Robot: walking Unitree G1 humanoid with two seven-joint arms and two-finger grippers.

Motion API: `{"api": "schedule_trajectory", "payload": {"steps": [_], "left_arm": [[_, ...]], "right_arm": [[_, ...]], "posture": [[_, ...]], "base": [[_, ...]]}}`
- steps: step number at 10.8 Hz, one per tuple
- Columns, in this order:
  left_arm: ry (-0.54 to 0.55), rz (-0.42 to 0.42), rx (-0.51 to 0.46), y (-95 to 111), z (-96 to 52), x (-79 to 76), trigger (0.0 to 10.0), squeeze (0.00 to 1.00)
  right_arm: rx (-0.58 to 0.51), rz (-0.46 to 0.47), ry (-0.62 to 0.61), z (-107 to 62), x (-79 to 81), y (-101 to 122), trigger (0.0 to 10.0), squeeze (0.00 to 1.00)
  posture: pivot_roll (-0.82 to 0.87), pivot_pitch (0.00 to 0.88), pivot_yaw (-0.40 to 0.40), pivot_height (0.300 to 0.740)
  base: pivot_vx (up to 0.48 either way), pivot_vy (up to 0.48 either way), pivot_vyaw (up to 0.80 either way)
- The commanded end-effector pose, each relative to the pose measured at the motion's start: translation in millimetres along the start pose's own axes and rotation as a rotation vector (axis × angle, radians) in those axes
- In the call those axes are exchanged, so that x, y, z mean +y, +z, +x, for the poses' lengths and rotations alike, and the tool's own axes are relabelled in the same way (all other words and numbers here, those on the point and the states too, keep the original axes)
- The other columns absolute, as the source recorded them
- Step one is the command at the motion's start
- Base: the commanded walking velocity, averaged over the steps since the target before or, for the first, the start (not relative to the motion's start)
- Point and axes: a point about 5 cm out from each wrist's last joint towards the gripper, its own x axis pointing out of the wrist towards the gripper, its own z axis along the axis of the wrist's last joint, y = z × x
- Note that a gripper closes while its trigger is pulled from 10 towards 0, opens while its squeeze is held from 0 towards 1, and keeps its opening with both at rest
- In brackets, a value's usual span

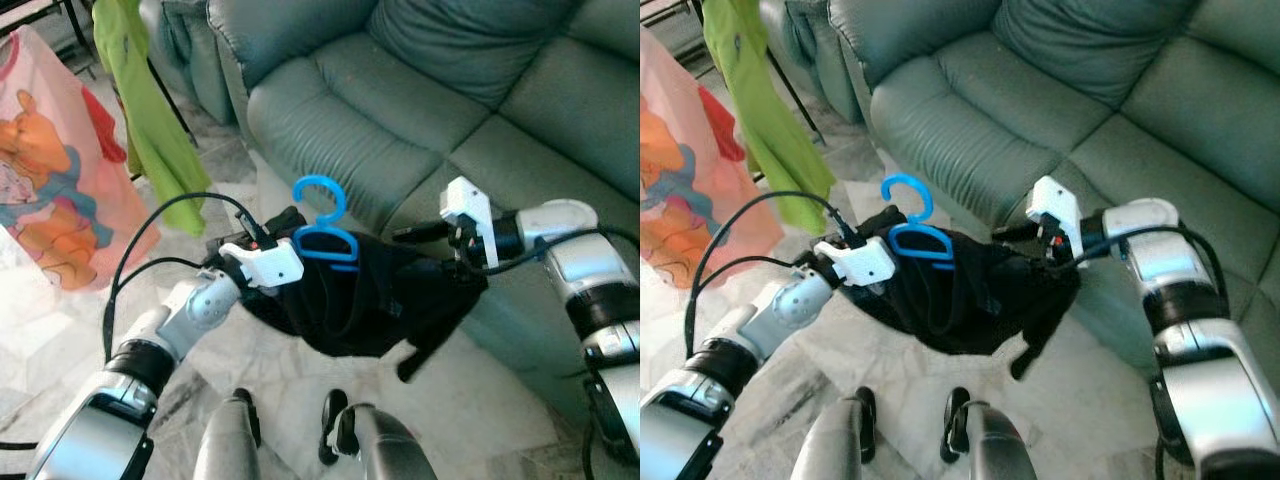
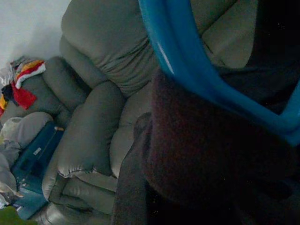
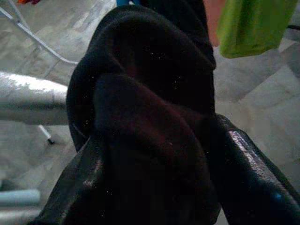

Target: Hang hanger

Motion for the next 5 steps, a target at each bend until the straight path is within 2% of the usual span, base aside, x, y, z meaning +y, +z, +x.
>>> {"api": "schedule_trajectory", "payload": {"steps": [1,5], "left_arm": [[0.024,-0.026,-0.177,36.1,17.4,-4.7,0.0,0.00],[0.027,-0.034,-0.181,39.7,20.8,-5.7,0.0,0.00]], "right_arm": [[-0.009,-0.033,0.061,12.6,1.2,7.7,0.0,0.00],[0.057,-0.044,0.138,17.7,-0.7,7.4,0.0,0.00]], "posture": [[-0.06,0.192,-0.045,0.740],[-0.06,0.195,-0.049,0.740]], "base": [[0.000,0.000,0.00],[0.000,0.000,0.00]]}}
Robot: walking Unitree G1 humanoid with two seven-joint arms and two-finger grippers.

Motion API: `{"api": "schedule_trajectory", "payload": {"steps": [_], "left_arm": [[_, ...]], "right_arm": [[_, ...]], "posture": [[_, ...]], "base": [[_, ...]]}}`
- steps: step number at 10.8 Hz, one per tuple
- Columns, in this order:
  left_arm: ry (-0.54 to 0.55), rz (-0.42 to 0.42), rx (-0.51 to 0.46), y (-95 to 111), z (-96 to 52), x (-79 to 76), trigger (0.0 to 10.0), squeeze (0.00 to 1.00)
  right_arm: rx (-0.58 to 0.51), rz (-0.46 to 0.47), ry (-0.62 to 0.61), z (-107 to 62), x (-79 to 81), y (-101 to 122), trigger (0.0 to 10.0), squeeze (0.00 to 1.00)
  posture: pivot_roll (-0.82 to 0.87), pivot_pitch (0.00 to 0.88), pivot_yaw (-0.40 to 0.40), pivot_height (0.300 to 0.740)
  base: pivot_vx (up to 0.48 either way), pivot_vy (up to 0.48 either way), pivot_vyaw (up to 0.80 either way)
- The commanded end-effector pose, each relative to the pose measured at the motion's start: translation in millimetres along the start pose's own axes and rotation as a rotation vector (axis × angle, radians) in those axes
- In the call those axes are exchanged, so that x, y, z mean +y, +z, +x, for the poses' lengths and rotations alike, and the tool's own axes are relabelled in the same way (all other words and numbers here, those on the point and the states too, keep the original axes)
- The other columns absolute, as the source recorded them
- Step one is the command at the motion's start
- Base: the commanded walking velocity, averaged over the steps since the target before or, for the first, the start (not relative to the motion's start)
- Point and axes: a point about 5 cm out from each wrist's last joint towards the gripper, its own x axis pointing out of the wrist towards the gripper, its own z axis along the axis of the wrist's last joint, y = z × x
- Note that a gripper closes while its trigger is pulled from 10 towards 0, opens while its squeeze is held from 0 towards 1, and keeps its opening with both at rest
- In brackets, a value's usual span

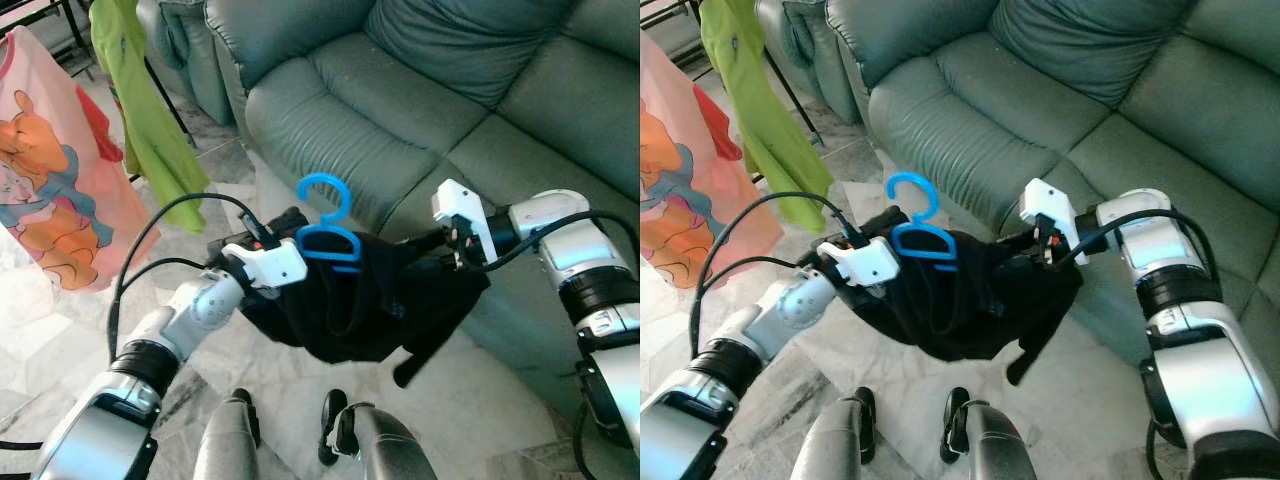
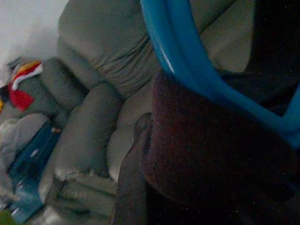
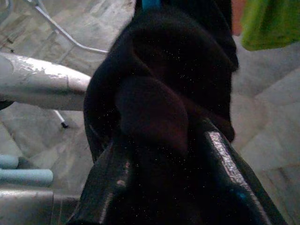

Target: Hang hanger

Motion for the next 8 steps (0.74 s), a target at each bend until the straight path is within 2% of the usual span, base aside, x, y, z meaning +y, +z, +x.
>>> {"api": "schedule_trajectory", "payload": {"steps": [1,5,8], "left_arm": [[0.036,-0.029,-0.180,36,17.3,-0.4,0.0,0.00],[0.035,-0.032,-0.181,38,18.3,-2.7,0.0,0.00],[0.036,-0.032,-0.173,36,17.9,-2.8,0.0,0.00]], "right_arm": [[0.011,-0.019,0.053,11.6,1.3,2,0.0,0.00],[0.054,-0.031,0.076,12.7,0.2,0,0.0,0.00],[0.116,-0.002,0.121,4.4,5.6,-12,0.0,0.00]], "posture": [[-0.06,0.195,-0.051,0.740],[-0.06,0.197,-0.057,0.740],[-0.06,0.197,-0.059,0.740]], "base": [[0.000,0.000,0.00],[0.000,0.000,0.00],[0.000,0.000,0.00]]}}
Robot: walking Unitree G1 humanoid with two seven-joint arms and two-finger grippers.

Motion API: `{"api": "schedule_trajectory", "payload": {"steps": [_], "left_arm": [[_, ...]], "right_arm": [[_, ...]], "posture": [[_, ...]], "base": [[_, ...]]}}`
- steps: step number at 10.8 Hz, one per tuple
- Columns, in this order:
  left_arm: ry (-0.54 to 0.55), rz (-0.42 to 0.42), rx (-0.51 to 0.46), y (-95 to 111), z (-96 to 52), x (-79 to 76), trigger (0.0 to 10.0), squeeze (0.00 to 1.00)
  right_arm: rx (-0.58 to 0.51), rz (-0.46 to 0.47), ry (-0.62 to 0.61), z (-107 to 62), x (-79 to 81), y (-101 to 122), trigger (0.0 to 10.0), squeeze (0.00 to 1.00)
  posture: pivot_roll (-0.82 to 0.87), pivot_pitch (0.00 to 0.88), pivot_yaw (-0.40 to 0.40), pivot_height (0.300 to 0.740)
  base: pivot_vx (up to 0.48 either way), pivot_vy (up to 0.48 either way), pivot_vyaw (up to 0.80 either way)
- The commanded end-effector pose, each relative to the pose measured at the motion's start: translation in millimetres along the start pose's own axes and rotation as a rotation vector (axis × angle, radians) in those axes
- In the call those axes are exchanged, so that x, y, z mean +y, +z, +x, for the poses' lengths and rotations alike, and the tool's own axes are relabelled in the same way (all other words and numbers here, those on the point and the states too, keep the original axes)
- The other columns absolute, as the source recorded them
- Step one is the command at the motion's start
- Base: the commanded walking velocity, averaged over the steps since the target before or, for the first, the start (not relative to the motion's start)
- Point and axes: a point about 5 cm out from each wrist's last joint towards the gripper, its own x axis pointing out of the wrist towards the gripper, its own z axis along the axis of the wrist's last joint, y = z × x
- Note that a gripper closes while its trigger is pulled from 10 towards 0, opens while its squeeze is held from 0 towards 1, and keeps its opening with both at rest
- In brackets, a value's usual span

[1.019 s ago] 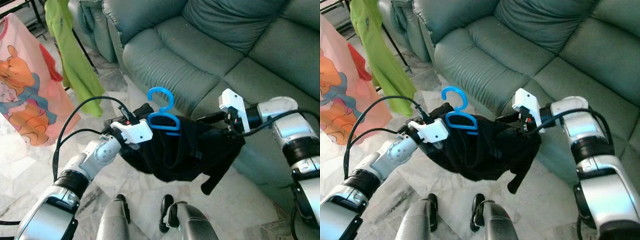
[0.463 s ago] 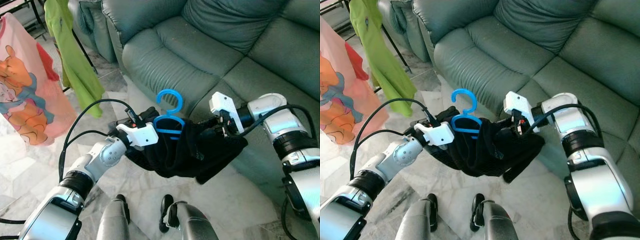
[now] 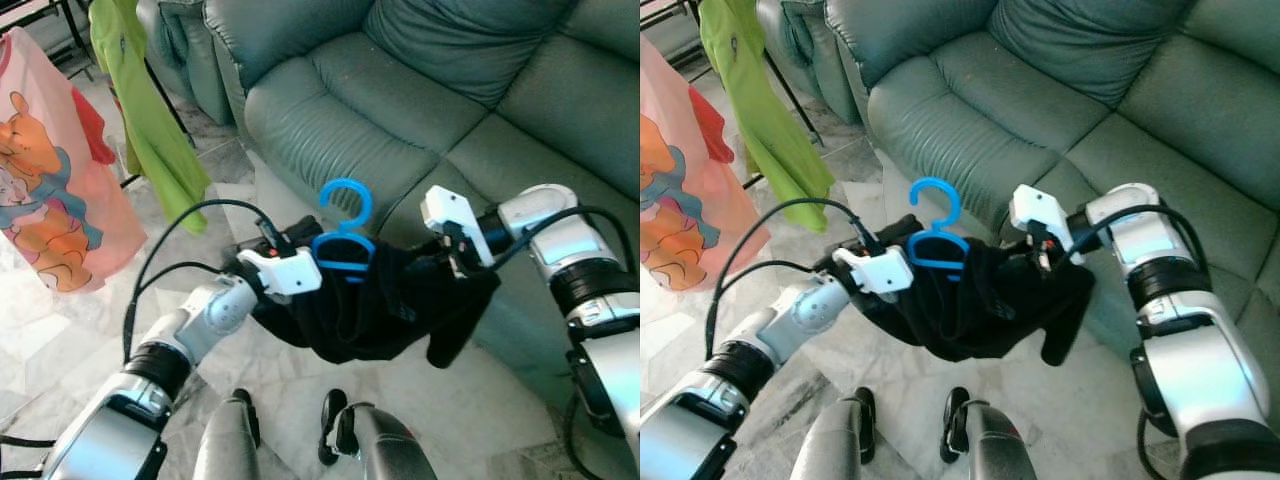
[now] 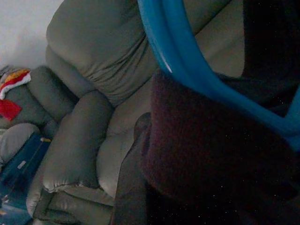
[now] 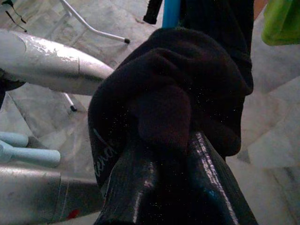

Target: Hang hanger

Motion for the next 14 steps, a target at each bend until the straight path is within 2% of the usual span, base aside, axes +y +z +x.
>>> {"api": "schedule_trajectory", "payload": {"steps": [1,14], "left_arm": [[0.064,-0.026,-0.152,28.1,13.1,7.3,0.0,0.00],[0.055,-0.018,-0.156,28.9,14.3,5.8,0.0,0.00]], "right_arm": [[0.047,0.033,0.071,7.2,7.6,-12.5,0.0,0.00],[0.035,0.049,0.090,12.3,12.4,-17.8,0.0,0.00]], "posture": [[-0.06,0.195,-0.059,0.740],[-0.06,0.189,-0.056,0.740]], "base": [[0.000,0.000,0.00],[0.000,0.000,0.00]]}}
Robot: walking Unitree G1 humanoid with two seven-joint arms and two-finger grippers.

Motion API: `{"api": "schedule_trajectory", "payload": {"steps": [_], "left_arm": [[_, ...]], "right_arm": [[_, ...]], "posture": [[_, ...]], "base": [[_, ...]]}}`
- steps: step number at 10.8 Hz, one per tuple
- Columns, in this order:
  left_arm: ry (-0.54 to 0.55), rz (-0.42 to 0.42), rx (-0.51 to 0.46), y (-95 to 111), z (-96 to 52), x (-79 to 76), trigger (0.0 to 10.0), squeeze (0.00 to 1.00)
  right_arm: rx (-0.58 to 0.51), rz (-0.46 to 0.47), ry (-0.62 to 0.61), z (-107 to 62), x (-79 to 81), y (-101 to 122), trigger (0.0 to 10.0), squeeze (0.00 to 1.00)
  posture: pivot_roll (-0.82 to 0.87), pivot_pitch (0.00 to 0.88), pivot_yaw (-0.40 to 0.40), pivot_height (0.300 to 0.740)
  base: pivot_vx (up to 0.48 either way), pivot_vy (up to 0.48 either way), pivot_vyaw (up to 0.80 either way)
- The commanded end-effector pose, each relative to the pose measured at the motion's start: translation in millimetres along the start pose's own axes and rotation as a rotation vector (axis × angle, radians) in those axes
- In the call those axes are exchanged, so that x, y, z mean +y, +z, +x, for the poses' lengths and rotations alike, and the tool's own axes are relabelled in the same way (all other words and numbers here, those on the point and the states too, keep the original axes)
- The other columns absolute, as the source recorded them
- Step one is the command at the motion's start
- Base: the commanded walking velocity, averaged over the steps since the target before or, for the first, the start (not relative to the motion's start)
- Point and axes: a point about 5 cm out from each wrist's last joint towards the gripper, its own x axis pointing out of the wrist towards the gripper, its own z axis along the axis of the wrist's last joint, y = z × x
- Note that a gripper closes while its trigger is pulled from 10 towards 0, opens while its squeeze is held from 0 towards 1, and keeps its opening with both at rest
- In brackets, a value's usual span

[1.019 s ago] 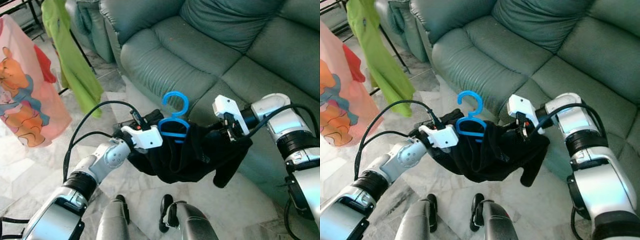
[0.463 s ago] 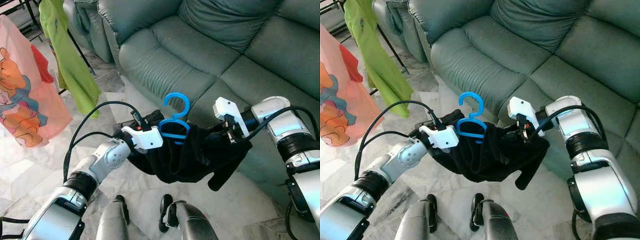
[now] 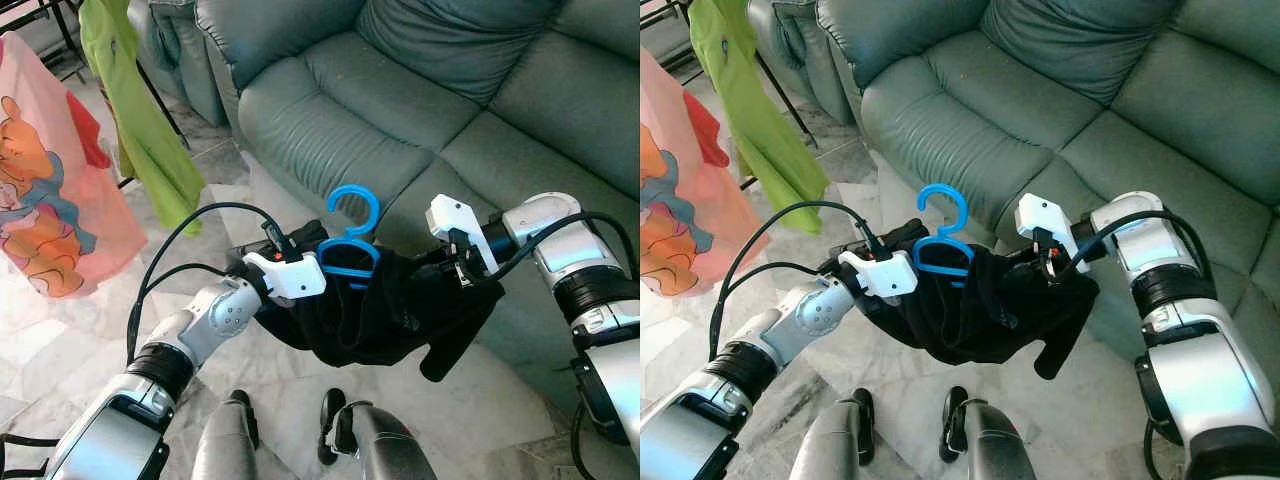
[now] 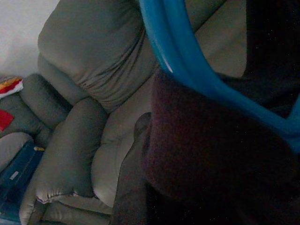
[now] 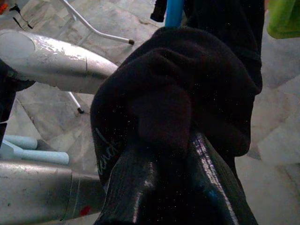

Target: Hang hanger

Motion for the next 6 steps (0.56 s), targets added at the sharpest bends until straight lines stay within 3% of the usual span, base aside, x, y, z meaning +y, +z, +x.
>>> {"api": "schedule_trajectory", "payload": {"steps": [1,6], "left_arm": [[0.074,-0.026,-0.150,27.5,13.8,9.4,0.0,0.00],[0.074,-0.024,-0.150,27.5,13.8,9.4,0.0,0.00]], "right_arm": [[0.043,0.022,0.063,9.4,6.4,-9.9,0.0,0.00],[0.044,0.022,0.066,9.7,6.9,-10.3,0.0,0.00]], "posture": [[-0.06,0.189,-0.056,0.740],[-0.06,0.189,-0.056,0.740]], "base": [[0.000,0.000,0.00],[0.000,0.000,0.00]]}}
